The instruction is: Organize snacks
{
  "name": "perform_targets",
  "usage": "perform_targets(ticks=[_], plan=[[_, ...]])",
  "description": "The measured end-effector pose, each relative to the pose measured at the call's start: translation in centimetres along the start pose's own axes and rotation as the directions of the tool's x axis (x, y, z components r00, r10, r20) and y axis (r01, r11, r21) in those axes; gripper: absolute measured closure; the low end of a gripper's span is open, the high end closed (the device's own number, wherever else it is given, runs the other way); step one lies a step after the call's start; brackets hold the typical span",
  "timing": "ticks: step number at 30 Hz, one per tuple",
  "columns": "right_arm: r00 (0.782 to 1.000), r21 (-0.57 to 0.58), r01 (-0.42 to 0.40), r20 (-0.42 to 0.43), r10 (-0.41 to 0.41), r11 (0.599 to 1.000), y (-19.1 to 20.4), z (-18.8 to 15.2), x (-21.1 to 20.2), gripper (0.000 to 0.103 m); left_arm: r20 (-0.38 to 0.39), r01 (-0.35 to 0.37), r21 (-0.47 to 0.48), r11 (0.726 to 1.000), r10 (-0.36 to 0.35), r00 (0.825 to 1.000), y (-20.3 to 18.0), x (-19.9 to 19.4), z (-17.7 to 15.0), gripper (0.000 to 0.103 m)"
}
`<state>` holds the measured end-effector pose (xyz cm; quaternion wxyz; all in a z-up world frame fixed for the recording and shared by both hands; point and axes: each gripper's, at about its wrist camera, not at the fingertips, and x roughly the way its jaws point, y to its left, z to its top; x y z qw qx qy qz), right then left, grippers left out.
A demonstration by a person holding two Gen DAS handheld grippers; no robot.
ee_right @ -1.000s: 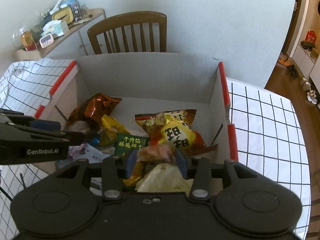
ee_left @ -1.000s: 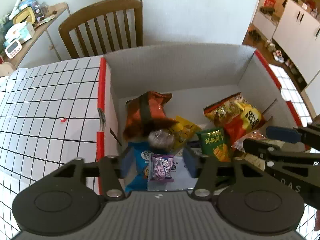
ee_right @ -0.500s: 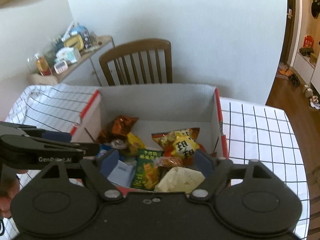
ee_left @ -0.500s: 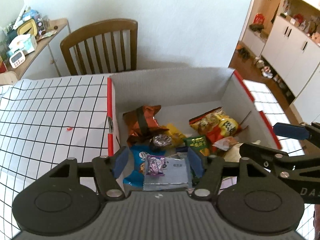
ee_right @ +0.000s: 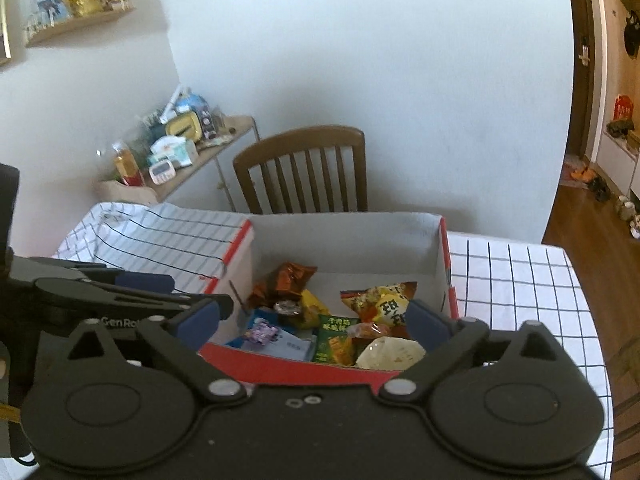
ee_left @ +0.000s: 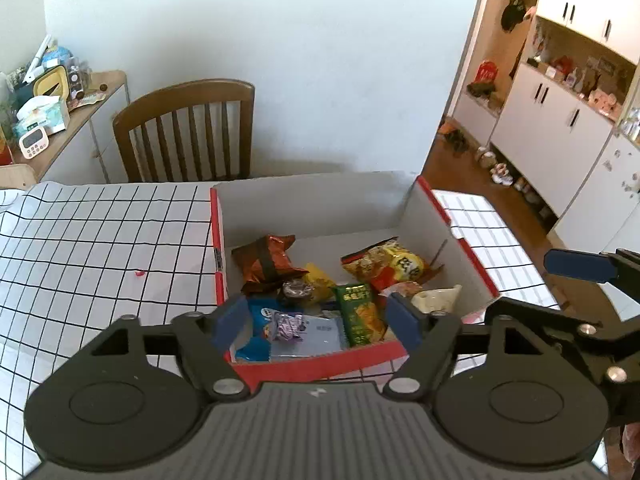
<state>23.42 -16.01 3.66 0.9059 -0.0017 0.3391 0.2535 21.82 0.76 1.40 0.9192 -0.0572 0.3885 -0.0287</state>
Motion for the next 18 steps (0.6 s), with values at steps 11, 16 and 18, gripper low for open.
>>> perform_targets(ticks=[11,16,18], plan=[[0.999,0.061,-0.014,0.05,0.011,0.998,0.1,-2.0,-3.7,0.0,0.058,0.046,-0.014,0.999,-0.045,0.997,-0.1,-3.6,-1.9,0.014],[0.997,0.076,-0.022,0.079,0.016,0.997,0.4,-3.3,-4.9,0.0,0.083,0.027,0.016,1.0,-0.028,0.996,-0.9,-4.9,-3.1,0.013],[0.995,0.067,-0.019,0.104,0.012,0.998,0.7,-3.8,-5.3,0.0,0.093,0.017,0.022,1.0,-0.019,0.996,-1.2,-5.4,-3.6,0.013]])
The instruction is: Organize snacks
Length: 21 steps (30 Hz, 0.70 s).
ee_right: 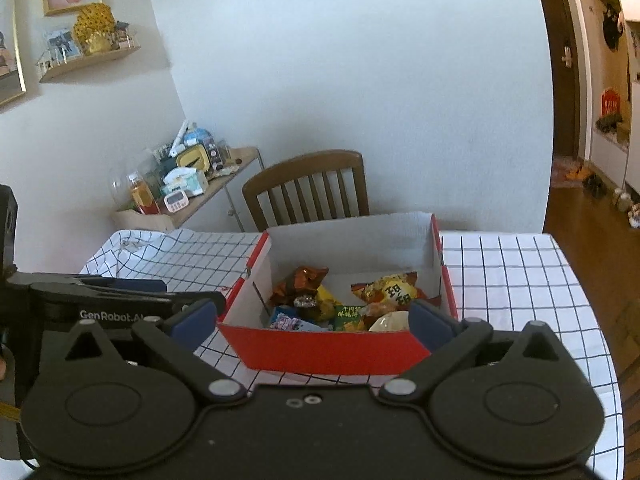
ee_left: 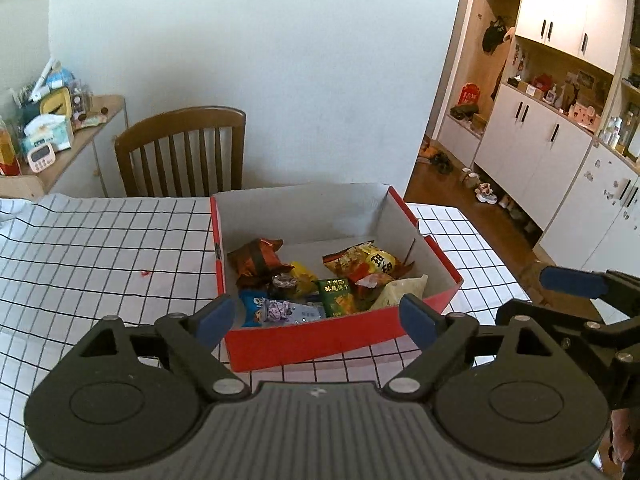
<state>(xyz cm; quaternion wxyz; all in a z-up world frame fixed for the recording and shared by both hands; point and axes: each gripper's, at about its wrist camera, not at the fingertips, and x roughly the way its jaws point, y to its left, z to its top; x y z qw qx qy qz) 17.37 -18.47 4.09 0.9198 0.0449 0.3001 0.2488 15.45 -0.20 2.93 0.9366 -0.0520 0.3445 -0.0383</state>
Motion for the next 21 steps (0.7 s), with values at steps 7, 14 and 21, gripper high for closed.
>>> perform_targets(ticks=[7,14,21], plan=[[0.999,-0.017,0.006,0.049,-0.005,1.0,0.8,-1.3,-1.2,0.0,0.055,-0.07,0.043,0.997,0.067,0.996,-1.1,-1.8,-1.4,0.013],[0.997,-0.012,0.032,0.073,-0.031,0.999,1.0,-2.2,-1.9,0.0,0.065,-0.064,0.031,0.997,0.062,0.996,-1.2,-3.2,-2.2,0.013],[0.998,0.0,0.027,0.059,-0.027,1.0,1.3,-2.3,-2.3,0.0,0.061,-0.071,0.003,0.997,0.071,0.996,-1.3,-3.7,-2.6,0.013]])
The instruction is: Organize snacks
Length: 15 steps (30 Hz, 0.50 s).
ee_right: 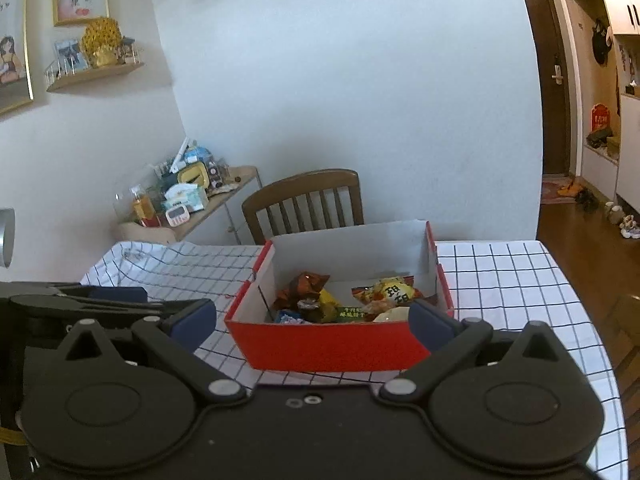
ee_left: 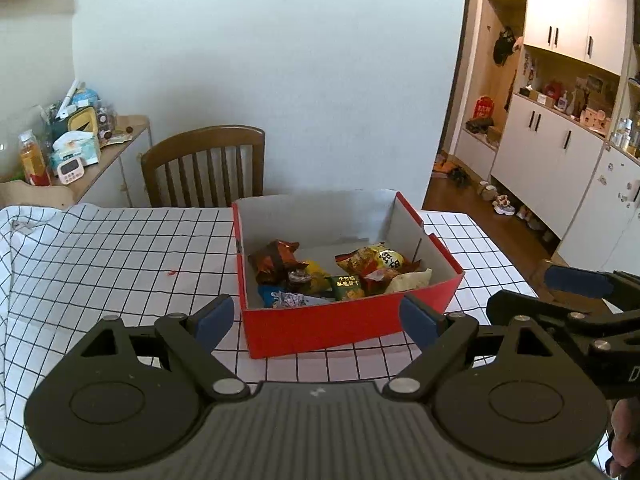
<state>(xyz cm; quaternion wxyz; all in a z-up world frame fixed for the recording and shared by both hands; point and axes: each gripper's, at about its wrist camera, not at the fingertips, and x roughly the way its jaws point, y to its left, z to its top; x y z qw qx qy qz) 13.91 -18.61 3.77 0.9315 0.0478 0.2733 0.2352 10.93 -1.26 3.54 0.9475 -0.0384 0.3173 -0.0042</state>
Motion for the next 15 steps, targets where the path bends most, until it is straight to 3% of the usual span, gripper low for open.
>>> perform_targets(ticks=[15], plan=[[0.999,0.045,0.02,-0.032,-0.018,0.999,-0.47,-0.52,0.28,0.0,-0.009,-0.025,-0.037,0.999,0.024,1.0,0.13,-0.26,-0.45,0.013]])
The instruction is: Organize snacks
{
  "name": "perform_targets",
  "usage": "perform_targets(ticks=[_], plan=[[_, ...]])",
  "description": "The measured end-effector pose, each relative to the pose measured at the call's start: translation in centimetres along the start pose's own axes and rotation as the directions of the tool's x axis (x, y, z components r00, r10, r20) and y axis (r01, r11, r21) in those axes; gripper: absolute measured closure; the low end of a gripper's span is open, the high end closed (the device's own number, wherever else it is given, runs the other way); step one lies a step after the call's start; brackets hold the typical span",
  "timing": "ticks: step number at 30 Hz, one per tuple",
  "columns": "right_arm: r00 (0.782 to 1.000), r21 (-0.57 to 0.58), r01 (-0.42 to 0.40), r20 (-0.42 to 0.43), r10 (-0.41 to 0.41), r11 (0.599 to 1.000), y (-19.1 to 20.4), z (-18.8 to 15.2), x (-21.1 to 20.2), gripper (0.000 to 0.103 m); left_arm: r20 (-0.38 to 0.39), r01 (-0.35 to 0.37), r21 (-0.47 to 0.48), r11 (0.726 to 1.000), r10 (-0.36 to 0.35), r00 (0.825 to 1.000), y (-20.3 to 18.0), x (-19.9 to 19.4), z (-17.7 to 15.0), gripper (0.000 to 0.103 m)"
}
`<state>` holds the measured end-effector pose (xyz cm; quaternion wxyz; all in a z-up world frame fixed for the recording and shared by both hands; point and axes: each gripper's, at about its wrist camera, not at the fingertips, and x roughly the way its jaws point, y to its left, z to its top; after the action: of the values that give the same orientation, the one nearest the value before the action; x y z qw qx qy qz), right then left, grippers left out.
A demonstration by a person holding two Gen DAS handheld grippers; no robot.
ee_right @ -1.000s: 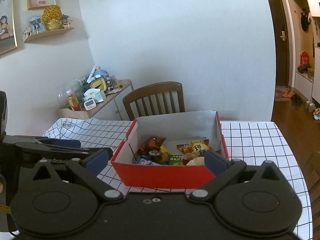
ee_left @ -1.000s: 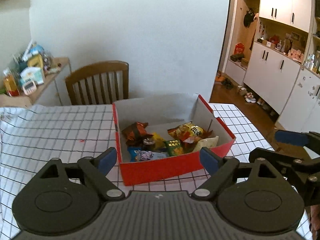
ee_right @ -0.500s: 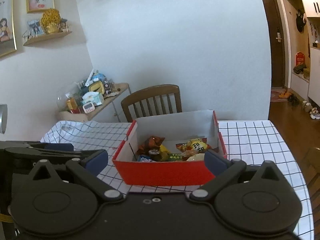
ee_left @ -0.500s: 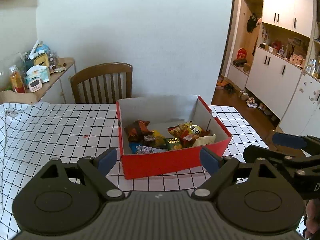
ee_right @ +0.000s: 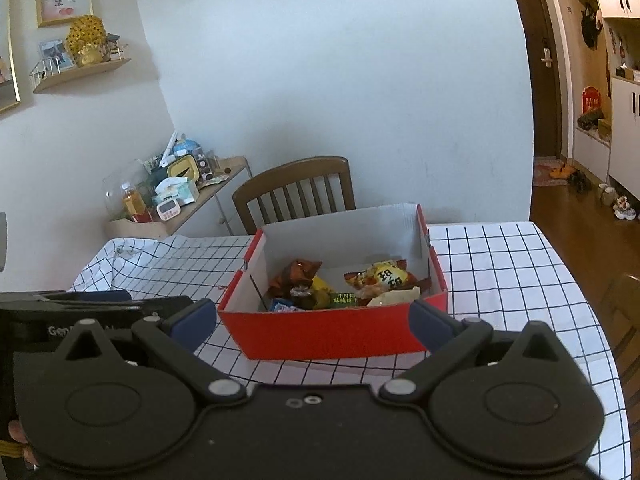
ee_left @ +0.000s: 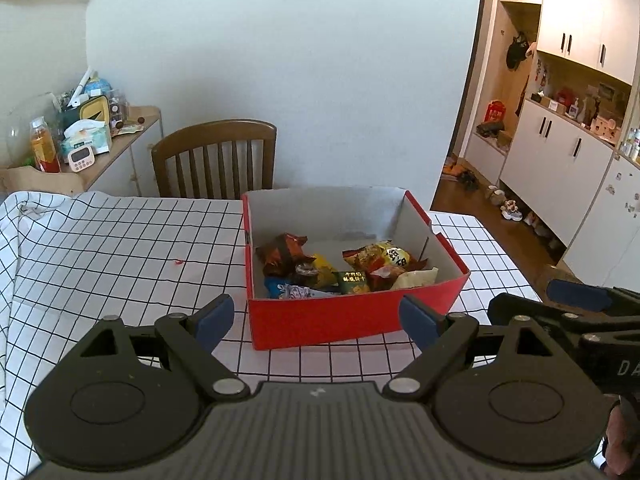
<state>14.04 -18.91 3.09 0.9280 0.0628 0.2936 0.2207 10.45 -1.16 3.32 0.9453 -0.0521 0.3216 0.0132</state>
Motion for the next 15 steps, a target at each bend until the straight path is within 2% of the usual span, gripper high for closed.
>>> perform_targets(ticks=[15], plan=[[1.0,-0.019,0.02,0.02,-0.019,1.0,0.35,-0.02,-0.05,0.0,0.009,0.003,-0.007,1.0,-0.002,1.0,0.0,-0.14,0.35,0.013]])
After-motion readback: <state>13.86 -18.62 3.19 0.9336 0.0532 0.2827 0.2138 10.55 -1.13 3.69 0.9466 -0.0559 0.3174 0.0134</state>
